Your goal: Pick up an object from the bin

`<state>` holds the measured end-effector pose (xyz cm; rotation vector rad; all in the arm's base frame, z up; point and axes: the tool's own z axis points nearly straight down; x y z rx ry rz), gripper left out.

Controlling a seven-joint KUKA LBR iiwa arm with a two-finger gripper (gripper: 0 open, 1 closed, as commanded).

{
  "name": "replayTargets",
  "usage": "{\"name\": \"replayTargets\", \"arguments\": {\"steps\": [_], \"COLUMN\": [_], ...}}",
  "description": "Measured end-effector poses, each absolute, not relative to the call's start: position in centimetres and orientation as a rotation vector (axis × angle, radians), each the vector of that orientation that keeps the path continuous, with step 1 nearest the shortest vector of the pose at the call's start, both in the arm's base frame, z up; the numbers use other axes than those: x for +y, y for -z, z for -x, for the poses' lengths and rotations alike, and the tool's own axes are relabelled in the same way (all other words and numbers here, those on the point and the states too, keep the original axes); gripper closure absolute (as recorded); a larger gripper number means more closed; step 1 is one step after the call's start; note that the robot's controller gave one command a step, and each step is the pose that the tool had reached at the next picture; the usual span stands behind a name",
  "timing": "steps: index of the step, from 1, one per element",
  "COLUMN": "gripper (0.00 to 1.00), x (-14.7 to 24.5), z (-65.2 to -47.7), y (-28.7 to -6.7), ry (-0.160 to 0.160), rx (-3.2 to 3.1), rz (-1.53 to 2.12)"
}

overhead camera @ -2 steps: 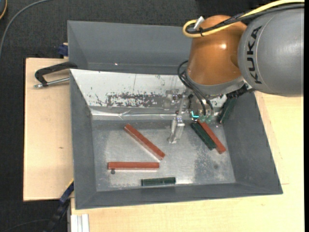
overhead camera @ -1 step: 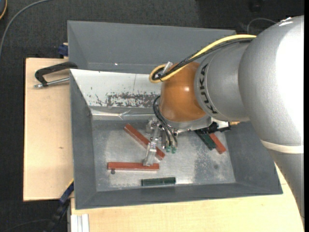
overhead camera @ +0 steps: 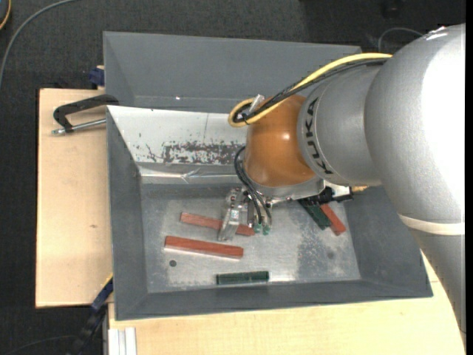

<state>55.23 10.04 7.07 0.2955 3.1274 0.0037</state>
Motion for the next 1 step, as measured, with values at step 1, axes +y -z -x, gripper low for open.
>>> {"name": "replayTargets", "arguments": {"steps": [1], "gripper": [1.0], "x": [9.96], "z": [-54.81], "y": [-22.63], "ry": [-0.008], "rx": [3.105], "rz": [-0.385]}}
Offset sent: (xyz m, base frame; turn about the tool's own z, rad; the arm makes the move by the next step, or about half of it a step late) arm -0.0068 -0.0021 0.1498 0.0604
